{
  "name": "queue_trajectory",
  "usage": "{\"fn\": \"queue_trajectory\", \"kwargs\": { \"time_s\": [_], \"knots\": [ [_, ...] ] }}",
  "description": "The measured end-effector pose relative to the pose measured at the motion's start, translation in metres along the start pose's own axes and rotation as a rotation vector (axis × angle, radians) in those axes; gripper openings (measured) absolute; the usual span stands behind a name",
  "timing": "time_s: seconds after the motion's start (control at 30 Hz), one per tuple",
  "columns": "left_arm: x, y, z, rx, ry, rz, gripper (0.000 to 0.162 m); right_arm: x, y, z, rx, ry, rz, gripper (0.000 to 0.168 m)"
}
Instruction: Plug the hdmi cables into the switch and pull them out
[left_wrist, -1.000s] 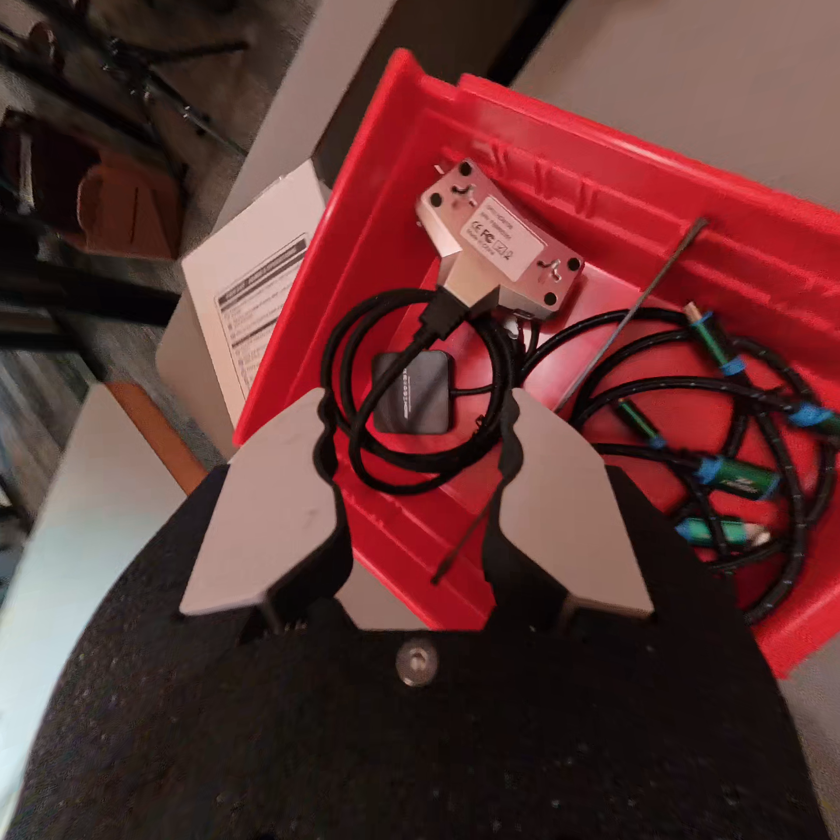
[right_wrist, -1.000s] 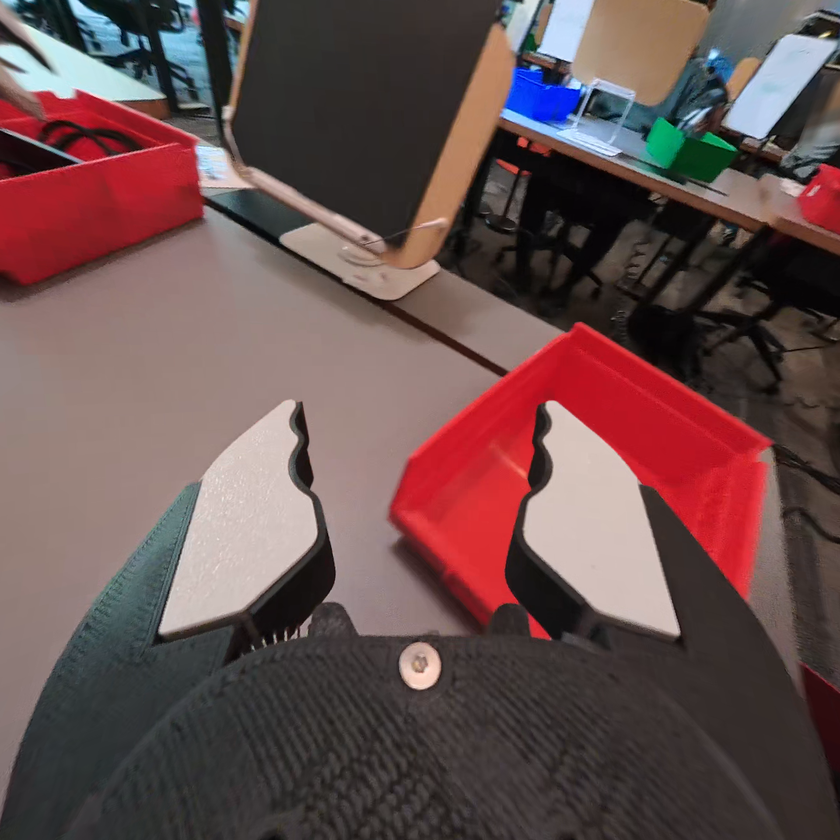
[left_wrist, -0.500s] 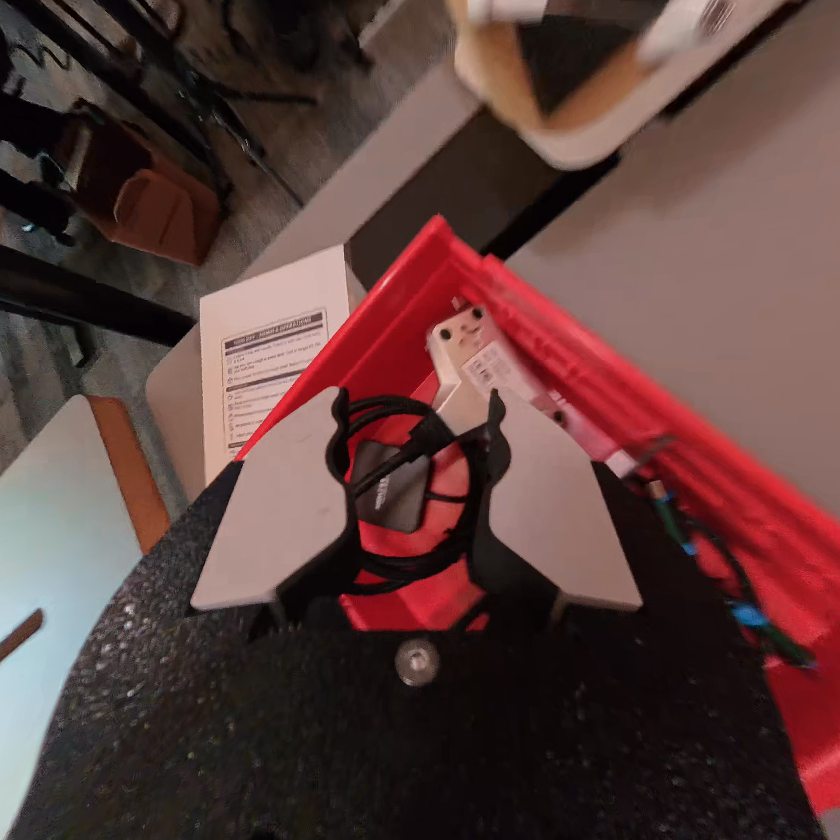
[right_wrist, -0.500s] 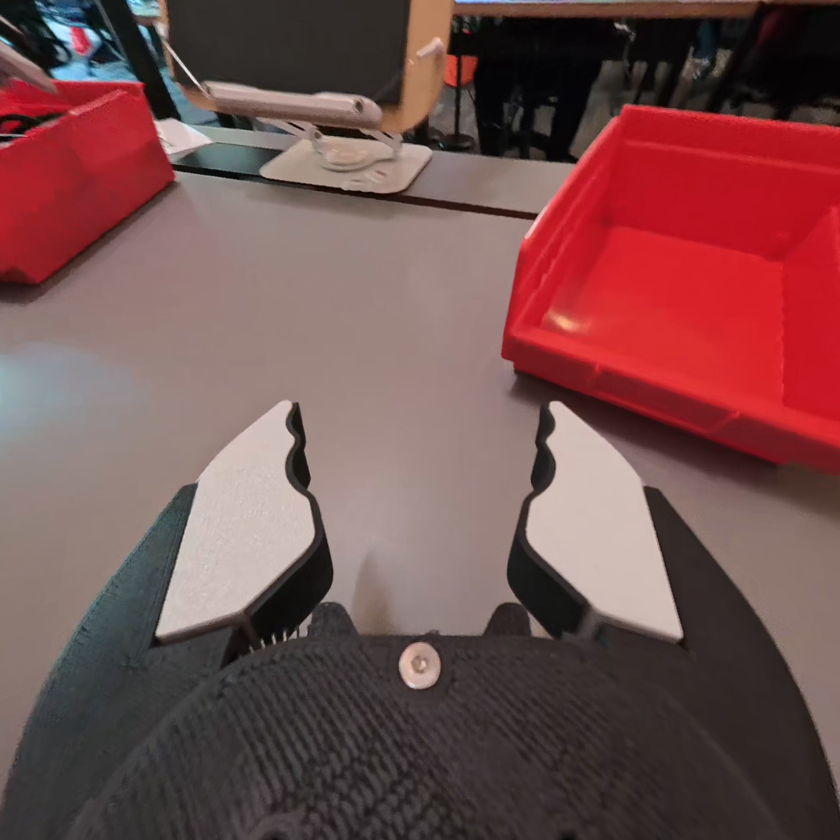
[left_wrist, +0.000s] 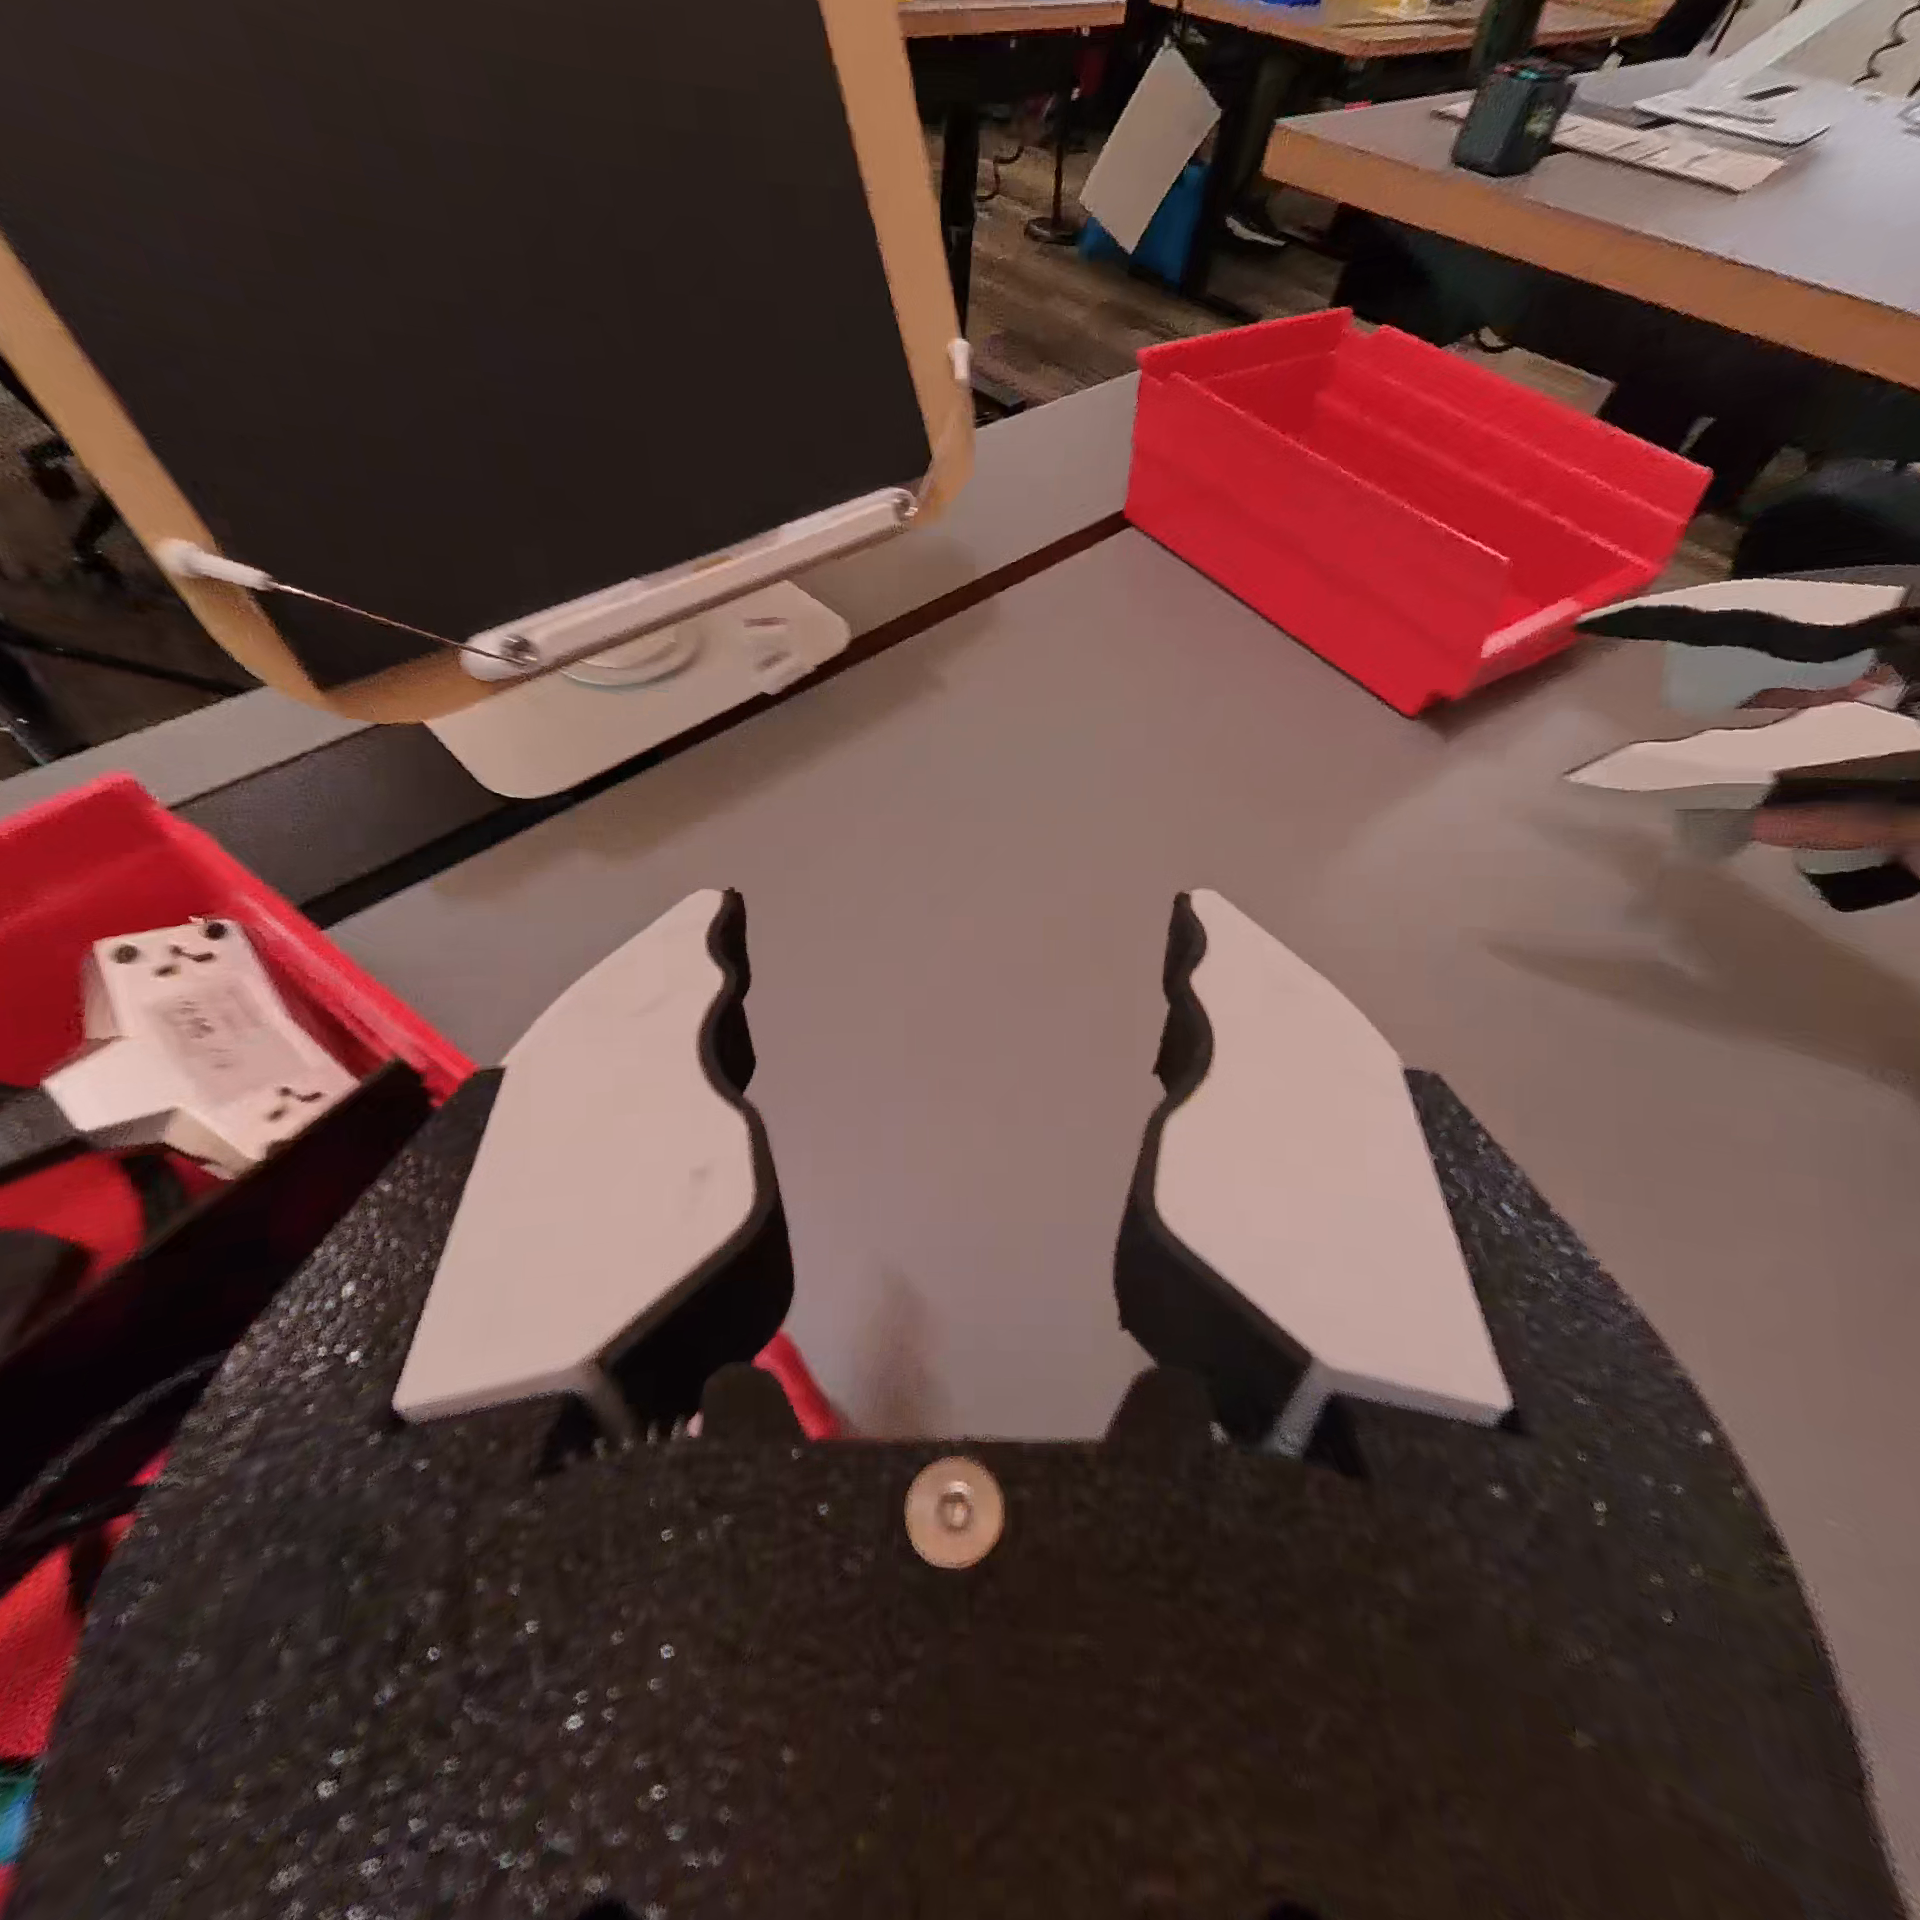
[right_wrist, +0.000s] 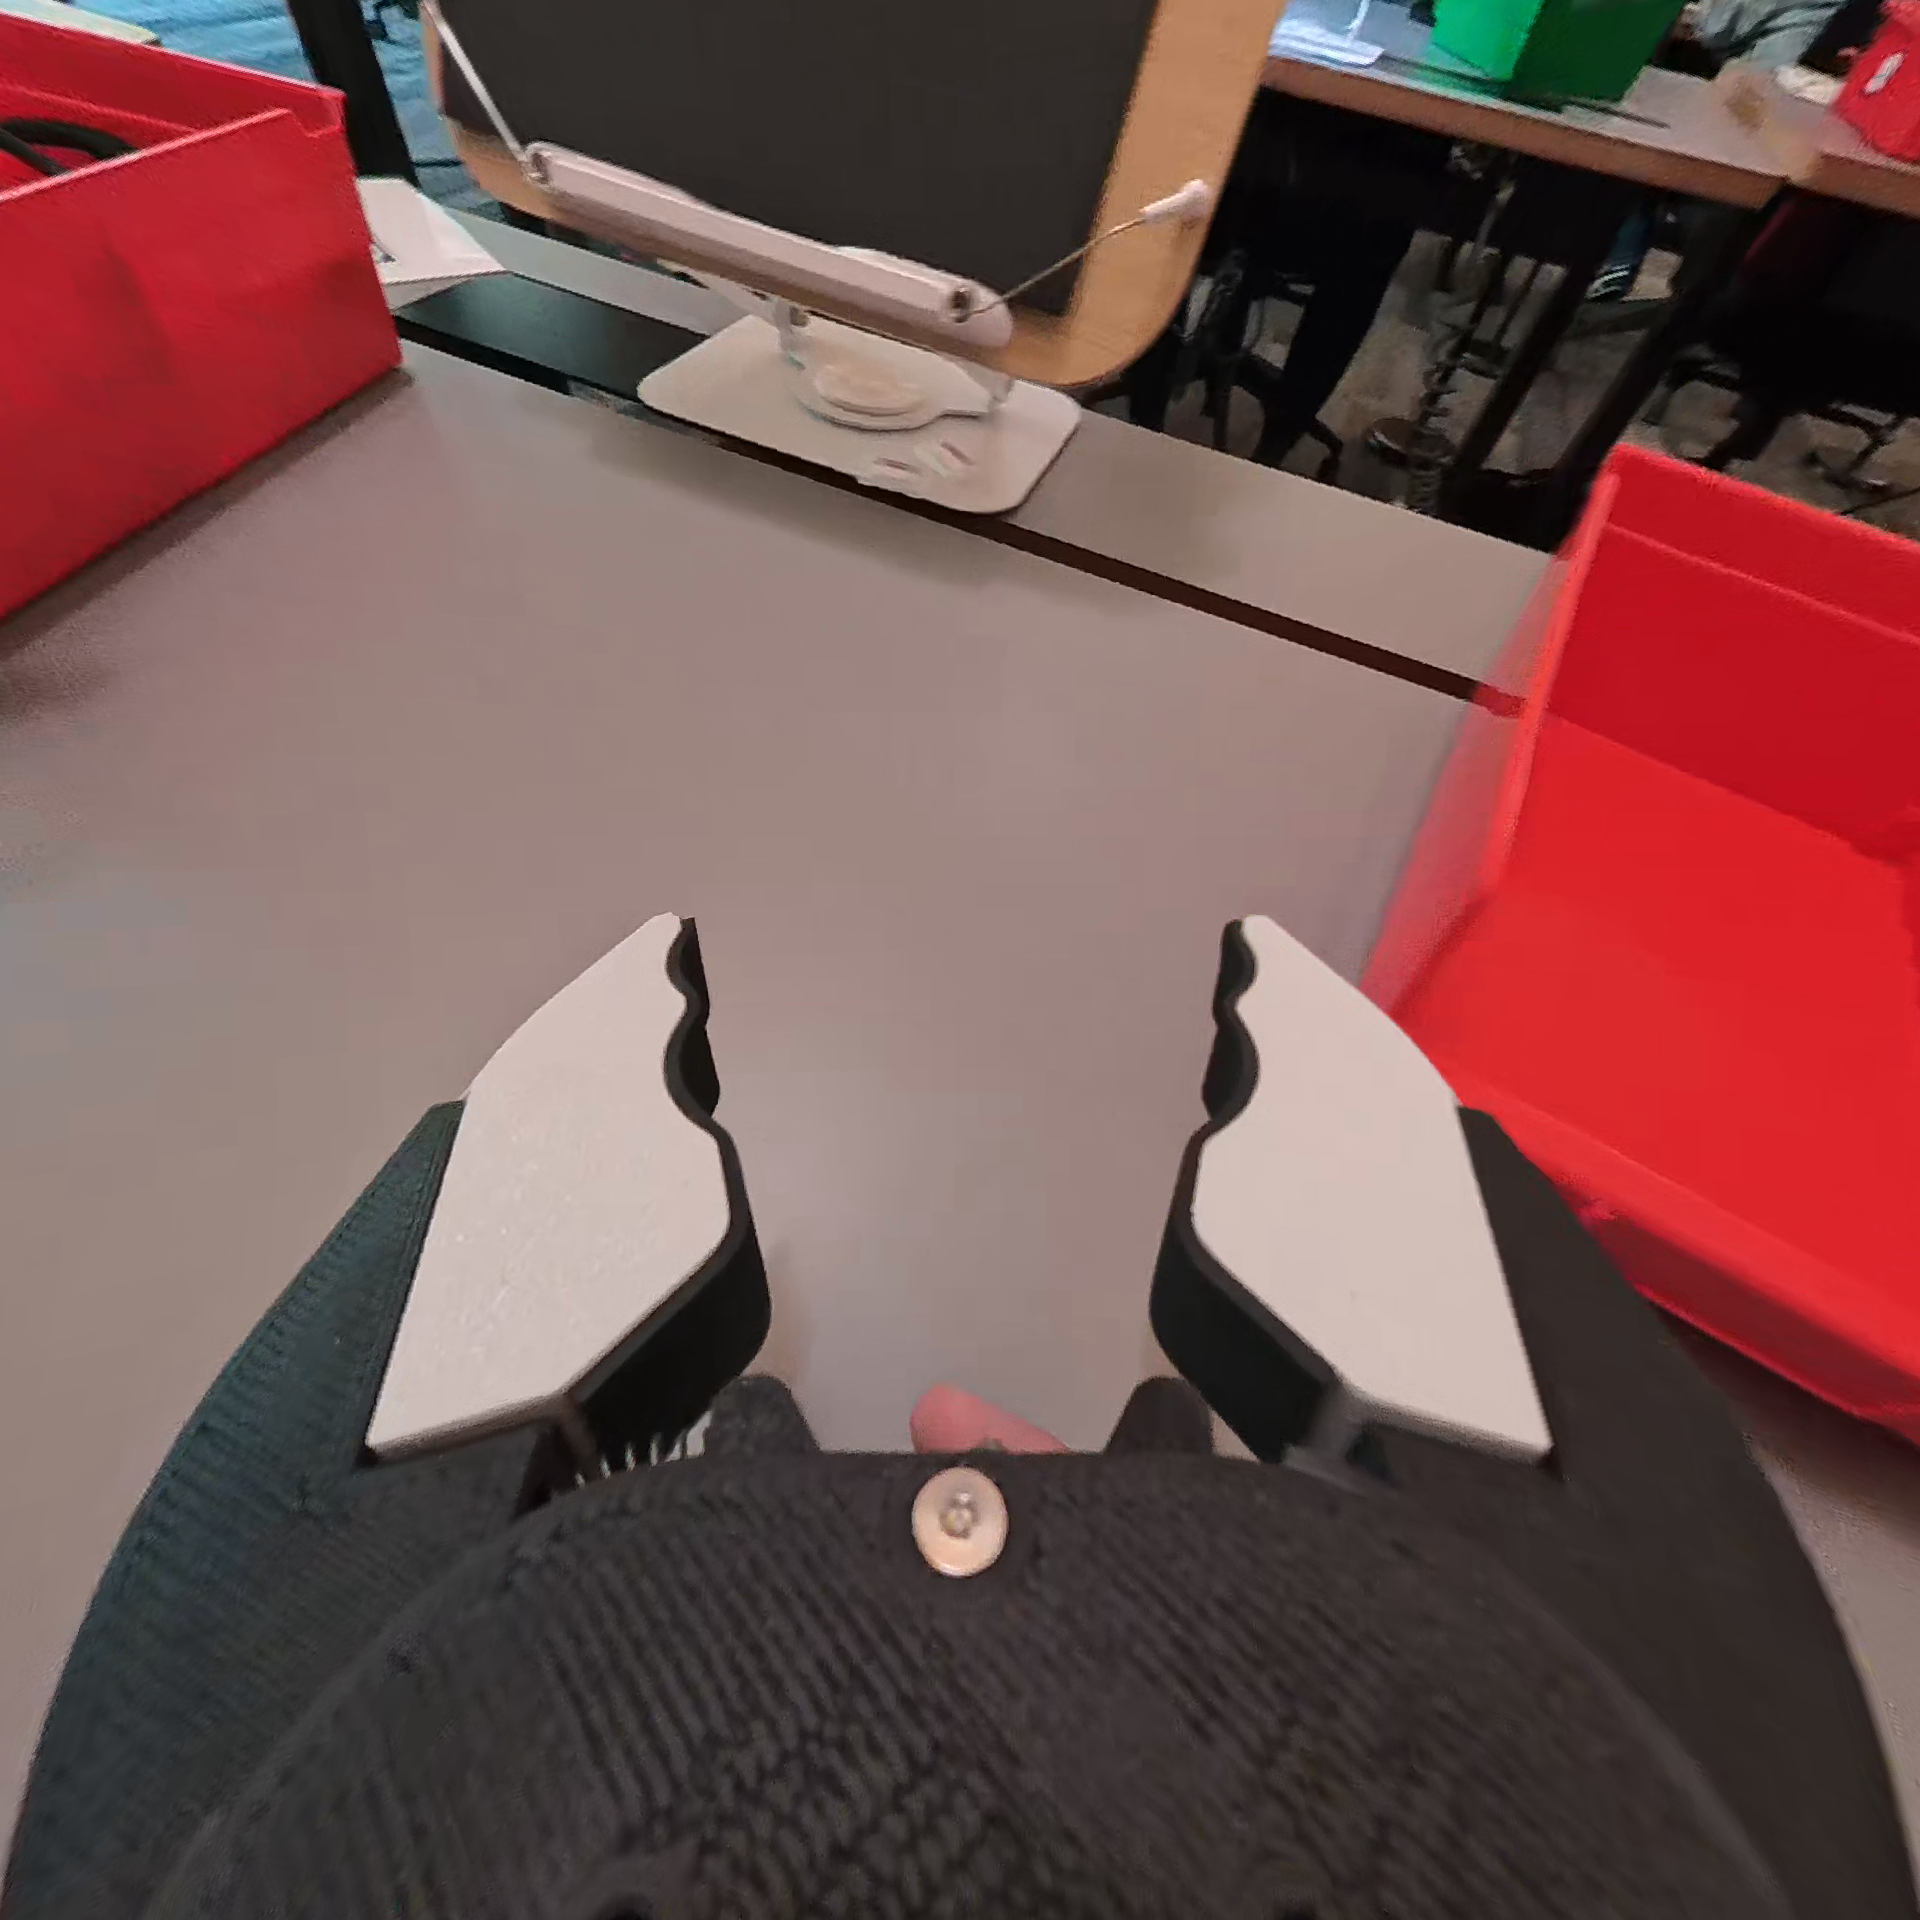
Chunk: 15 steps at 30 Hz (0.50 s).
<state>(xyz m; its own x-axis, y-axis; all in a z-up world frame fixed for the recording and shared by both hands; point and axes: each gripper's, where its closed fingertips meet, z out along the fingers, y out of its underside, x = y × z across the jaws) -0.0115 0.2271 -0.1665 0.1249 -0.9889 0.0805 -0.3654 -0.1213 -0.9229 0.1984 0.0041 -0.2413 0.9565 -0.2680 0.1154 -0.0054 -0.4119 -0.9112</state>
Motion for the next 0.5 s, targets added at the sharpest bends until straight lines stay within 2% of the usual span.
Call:
{"fn": "queue_trajectory", "kwargs": {
  "time_s": [0.27, 0.5],
  "knots": [
    [0.073, 0.026, 0.014, 0.056, 0.067, -0.078, 0.09, -0.008, -0.009, -0.01, 0.024, -0.021, -0.027, 0.062],
    [0.138, 0.034, 0.017, 0.083, 0.168, -0.149, 0.095, -0.007, -0.016, -0.036, 0.054, -0.003, 0.005, 0.064]
  ]
}}
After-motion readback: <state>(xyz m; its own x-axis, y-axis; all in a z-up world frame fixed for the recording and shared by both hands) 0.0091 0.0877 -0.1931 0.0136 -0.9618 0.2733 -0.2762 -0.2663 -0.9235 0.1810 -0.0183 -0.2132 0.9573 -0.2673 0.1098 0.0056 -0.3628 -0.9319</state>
